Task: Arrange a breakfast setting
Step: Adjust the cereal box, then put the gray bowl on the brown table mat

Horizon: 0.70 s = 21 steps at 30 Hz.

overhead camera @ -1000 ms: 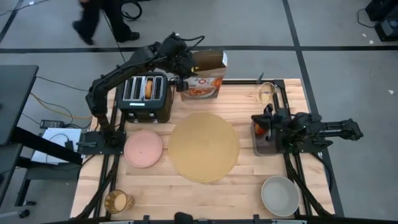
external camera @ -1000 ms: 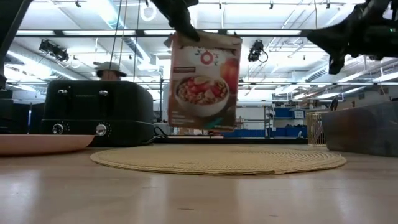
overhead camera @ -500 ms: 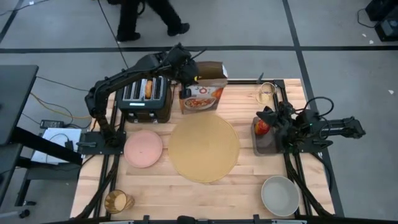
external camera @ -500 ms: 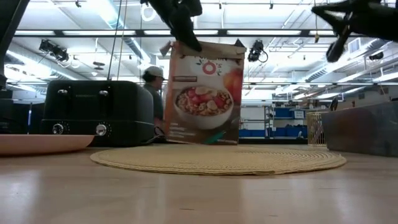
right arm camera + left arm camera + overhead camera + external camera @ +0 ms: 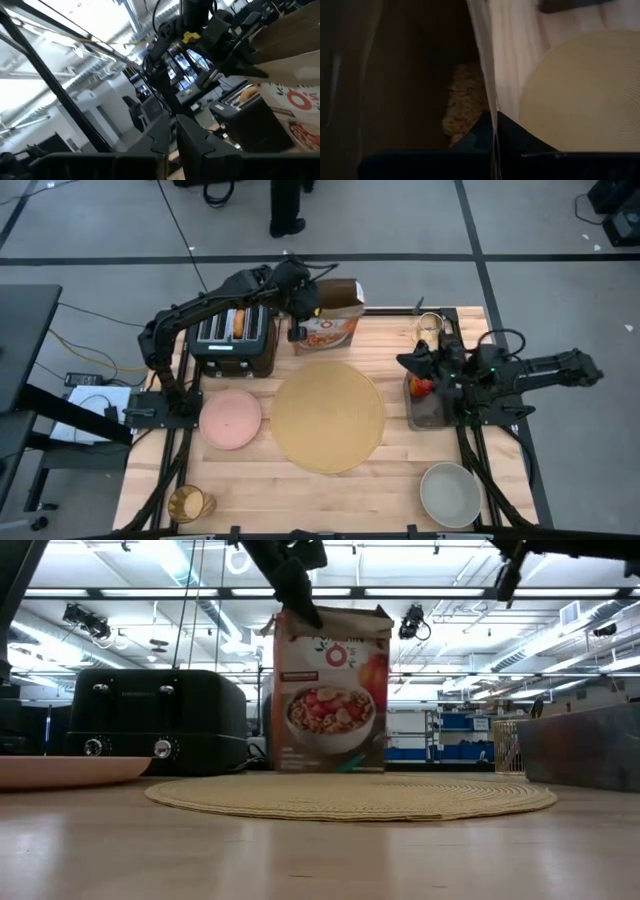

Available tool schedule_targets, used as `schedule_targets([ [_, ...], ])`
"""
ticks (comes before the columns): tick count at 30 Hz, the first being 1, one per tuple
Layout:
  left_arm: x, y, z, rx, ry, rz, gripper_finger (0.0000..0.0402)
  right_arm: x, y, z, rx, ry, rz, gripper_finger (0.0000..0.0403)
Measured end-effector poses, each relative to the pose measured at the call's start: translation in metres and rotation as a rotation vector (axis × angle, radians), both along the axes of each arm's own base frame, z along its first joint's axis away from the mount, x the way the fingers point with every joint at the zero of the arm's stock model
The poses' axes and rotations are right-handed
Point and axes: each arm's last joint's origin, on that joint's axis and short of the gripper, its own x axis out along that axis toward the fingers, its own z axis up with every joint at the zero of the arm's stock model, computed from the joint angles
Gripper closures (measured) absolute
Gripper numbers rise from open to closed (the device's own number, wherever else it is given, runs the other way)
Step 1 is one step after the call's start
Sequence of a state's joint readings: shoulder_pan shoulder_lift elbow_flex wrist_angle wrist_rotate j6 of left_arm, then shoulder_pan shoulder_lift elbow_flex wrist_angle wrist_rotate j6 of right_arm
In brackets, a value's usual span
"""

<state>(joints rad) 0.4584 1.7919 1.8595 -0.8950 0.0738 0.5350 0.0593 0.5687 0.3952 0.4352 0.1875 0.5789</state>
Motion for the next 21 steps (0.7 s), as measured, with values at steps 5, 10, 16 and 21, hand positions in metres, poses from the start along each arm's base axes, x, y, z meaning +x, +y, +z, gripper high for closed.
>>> schedule_targets([
  [5, 0.003, -0.002, 0.001, 0.034, -0.002, 0.023, 0.0341, 0.020, 0.002, 0.019, -0.086, 0.155, 0.005, 0.0325],
  [10, 0.001, -0.002, 0.001, 0.036, 0.008, 0.047, 0.0299, 0.031, 0.003, 0.044, -0.150, 0.352, 0.013, 0.0295],
  [16, -0.003, -0.006, 0.017, 0.019, -0.038, 0.067, 0.0235, 0.032, 0.004, 0.073, -0.222, 0.527, 0.034, 0.0257],
  [21, -0.006, -0.010, 0.032, -0.006, -0.071, 0.096, 0.0200, 0.031, 0.006, 0.084, -0.244, 0.555, 0.077, 0.0237],
])
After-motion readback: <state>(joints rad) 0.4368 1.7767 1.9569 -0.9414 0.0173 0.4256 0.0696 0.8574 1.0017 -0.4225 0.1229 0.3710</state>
